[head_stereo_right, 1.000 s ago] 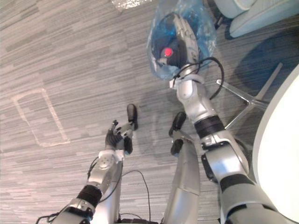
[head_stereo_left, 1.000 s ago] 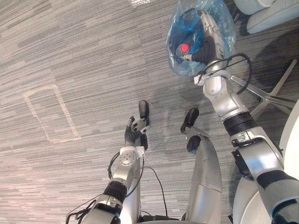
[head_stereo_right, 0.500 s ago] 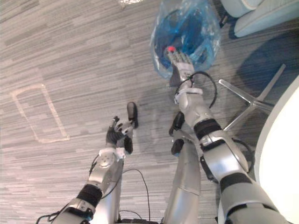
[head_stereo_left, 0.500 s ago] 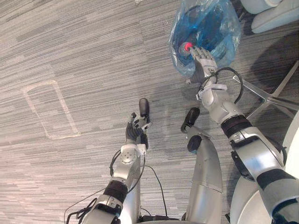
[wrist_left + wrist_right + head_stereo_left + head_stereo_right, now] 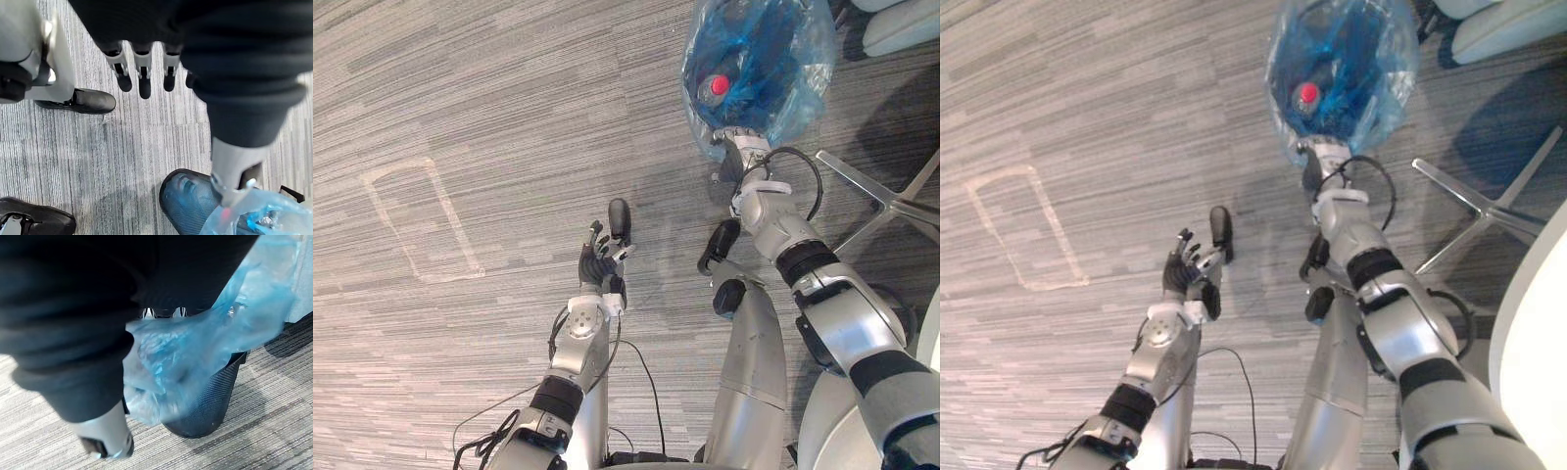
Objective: Gather rubbish on tea table into small bin, then transfer packed bag to large trash can.
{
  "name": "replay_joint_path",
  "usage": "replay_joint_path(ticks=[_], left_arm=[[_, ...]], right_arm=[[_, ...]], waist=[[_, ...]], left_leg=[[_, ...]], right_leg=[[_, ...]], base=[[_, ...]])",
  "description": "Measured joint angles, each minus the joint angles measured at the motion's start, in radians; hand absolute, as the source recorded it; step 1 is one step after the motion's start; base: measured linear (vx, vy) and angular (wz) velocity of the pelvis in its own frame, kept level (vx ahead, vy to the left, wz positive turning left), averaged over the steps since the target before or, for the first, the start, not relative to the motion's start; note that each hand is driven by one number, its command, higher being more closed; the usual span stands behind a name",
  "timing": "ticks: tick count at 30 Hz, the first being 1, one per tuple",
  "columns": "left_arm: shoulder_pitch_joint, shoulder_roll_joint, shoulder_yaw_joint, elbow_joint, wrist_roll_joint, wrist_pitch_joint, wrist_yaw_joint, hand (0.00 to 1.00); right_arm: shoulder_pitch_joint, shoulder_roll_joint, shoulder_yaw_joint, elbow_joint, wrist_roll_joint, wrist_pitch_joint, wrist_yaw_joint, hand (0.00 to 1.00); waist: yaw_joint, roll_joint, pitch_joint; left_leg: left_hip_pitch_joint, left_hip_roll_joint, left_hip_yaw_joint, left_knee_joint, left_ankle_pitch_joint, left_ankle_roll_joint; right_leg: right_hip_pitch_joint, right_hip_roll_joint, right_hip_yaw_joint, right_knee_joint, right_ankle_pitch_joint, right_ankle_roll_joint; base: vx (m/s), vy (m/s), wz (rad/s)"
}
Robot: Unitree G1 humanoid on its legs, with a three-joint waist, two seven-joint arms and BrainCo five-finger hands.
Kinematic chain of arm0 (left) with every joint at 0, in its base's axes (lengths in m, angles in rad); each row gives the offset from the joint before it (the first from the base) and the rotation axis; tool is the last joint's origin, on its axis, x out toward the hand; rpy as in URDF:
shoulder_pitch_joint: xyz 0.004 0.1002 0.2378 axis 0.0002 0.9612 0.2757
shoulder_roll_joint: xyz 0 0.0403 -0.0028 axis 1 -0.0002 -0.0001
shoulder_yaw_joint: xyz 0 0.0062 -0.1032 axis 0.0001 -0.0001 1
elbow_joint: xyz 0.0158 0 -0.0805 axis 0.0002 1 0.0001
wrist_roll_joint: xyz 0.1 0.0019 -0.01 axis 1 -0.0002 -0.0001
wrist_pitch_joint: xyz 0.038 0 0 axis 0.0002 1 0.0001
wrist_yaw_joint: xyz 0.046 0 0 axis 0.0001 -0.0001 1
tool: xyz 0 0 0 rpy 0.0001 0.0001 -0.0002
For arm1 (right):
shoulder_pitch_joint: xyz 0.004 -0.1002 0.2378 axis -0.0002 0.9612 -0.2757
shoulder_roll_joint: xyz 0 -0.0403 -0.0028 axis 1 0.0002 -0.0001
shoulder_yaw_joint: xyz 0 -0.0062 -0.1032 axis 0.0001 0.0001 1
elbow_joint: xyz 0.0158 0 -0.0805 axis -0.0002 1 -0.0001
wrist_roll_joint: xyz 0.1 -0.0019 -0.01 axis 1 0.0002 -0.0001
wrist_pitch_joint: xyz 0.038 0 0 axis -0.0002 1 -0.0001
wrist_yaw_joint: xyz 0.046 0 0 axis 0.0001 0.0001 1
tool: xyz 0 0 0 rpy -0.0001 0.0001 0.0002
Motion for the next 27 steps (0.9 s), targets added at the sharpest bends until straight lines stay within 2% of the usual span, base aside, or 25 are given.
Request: replay_joint_path(ticks=[7,11,14,17,20,25,27], left_arm=[[-0.009,0.011,0.030,0.046,-0.001,0.007,0.002,0.00],[-0.010,0.011,0.030,0.072,-0.001,0.009,0.003,0.00],[-0.010,0.012,0.031,0.109,-0.001,0.012,0.002,0.00],[0.015,0.013,0.043,0.136,0.000,0.017,0.001,0.00],[0.054,0.014,0.052,0.152,0.000,0.022,0.001,0.00],[0.118,0.032,0.058,0.171,0.001,0.038,-0.002,0.00],[0.152,0.031,0.059,0.196,0.004,0.044,-0.008,0.00]], right_arm=[[0.011,0.001,-0.024,-0.034,0.046,0.000,-0.001,1.00],[0.035,0.008,-0.039,-0.131,0.071,0.002,-0.005,1.00],[0.077,0.045,-0.066,-0.212,0.097,0.005,-0.010,1.00],[0.163,0.070,-0.069,-0.331,0.116,0.008,-0.023,1.00],[0.231,0.074,-0.079,-0.433,0.137,0.007,-0.033,1.00],[0.313,0.080,-0.097,-0.557,0.154,0.010,-0.035,1.00],[0.359,0.087,-0.106,-0.610,0.155,0.012,-0.034,1.00]], waist=[[-0.006,0.000,0.000],[-0.013,0.000,0.000],[-0.019,-0.002,0.001],[-0.025,-0.005,0.000],[-0.032,-0.006,0.000],[-0.034,-0.025,-0.011],[-0.036,-0.029,-0.013]], left_leg=[[-0.024,0.017,-0.001,0.053,-0.011,0.000],[-0.020,0.025,0.002,0.070,-0.012,0.001],[0.021,0.038,0.001,0.068,-0.015,0.002],[0.142,0.053,0.003,0.015,-0.028,-0.008],[0.270,0.054,0.018,-0.074,-0.012,-0.015],[0.429,0.053,0.029,-0.157,0.008,-0.017],[0.534,0.053,0.033,-0.200,0.015,-0.015]], right_leg=[[-0.009,0.012,0.003,0.017,-0.004,0.007],[-0.004,0.019,0.008,0.021,0.005,-0.008],[0.044,0.035,0.004,0.000,0.008,-0.005],[0.173,0.067,-0.002,-0.080,0.020,0.008],[0.295,0.081,-0.008,-0.168,0.037,0.025],[0.454,0.099,-0.019,-0.265,0.070,0.016],[0.563,0.108,-0.027,-0.313,0.085,0.012]], base=[[-0.06,0.004,-0.08],[-0.07,0.005,-0.10],[-0.07,0.002,-0.19],[-0.08,0.005,-0.28],[-0.03,0.009,-0.16],[0.06,-0.011,-0.11],[0.13,-0.032,-0.11]])
